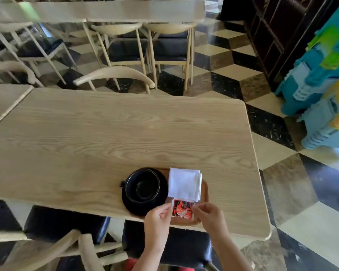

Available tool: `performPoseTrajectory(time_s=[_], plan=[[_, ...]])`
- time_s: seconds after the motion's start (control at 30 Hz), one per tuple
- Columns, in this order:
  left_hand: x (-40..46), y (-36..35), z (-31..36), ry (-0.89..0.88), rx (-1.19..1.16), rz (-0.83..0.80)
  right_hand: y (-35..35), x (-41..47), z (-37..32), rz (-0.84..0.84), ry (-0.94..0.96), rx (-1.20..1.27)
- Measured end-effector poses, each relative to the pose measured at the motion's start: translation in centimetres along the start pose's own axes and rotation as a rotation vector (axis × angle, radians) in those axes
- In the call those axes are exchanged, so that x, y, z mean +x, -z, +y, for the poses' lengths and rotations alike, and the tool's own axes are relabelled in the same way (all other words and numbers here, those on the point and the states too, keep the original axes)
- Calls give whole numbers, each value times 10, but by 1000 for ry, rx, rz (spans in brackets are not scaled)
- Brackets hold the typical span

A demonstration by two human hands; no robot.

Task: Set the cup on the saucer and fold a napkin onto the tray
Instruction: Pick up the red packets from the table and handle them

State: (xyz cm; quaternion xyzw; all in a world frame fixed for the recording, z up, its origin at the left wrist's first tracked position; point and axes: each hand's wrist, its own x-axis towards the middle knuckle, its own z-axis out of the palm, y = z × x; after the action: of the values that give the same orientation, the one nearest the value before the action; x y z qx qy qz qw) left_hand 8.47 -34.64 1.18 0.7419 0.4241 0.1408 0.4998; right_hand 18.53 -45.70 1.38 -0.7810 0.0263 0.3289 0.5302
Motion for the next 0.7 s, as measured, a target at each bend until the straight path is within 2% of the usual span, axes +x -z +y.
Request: performPoseTrajectory(time_s=[0.27, 0.5, 0.7], plan=[[-12, -36, -16, 190, -49, 182, -8, 12, 21, 43, -38, -313], [-11, -44, -22, 160, -1, 258, -10, 14, 16, 48, -47, -429], [-7, -45, -21, 120, 68, 252, -12, 12, 13, 59, -77, -476]])
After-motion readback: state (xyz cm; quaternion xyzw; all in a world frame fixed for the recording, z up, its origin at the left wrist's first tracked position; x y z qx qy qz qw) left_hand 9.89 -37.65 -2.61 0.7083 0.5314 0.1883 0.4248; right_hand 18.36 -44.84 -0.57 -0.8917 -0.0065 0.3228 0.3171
